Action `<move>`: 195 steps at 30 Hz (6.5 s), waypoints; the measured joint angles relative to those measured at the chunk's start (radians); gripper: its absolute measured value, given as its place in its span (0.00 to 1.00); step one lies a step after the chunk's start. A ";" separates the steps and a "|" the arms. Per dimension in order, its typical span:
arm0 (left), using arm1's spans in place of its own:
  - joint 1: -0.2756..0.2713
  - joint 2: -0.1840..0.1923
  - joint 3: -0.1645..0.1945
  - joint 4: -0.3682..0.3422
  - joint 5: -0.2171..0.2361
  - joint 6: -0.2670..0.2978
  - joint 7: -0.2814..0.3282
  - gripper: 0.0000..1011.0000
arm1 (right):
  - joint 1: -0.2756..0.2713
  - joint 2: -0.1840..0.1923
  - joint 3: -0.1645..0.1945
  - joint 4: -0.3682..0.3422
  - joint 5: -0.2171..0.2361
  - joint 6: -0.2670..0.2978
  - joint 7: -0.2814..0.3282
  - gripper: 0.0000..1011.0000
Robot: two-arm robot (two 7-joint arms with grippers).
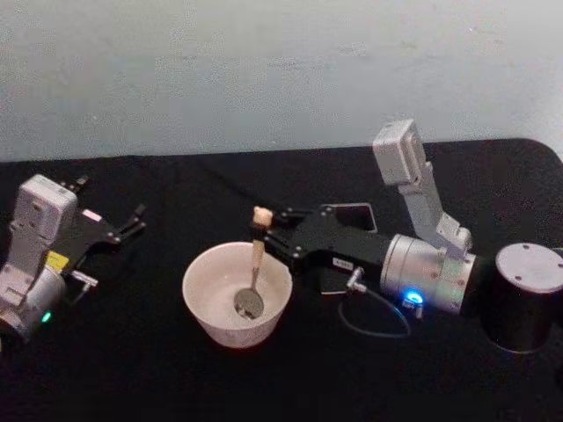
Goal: Pick up the stirring spoon with one hand, stir inside the cup, then place it back in its original position.
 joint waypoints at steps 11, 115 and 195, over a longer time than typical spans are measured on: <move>0.000 0.000 0.000 0.000 0.000 0.000 0.000 0.99 | 0.032 -0.022 0.049 0.011 0.090 0.042 -0.056 0.22; 0.000 0.000 0.000 0.000 0.000 0.000 0.000 0.99 | -0.007 0.103 0.108 0.107 0.128 0.012 -0.115 0.22; 0.000 0.000 0.000 0.000 0.000 0.000 0.000 0.99 | -0.131 -0.072 0.173 0.255 -0.412 -0.237 -0.664 0.99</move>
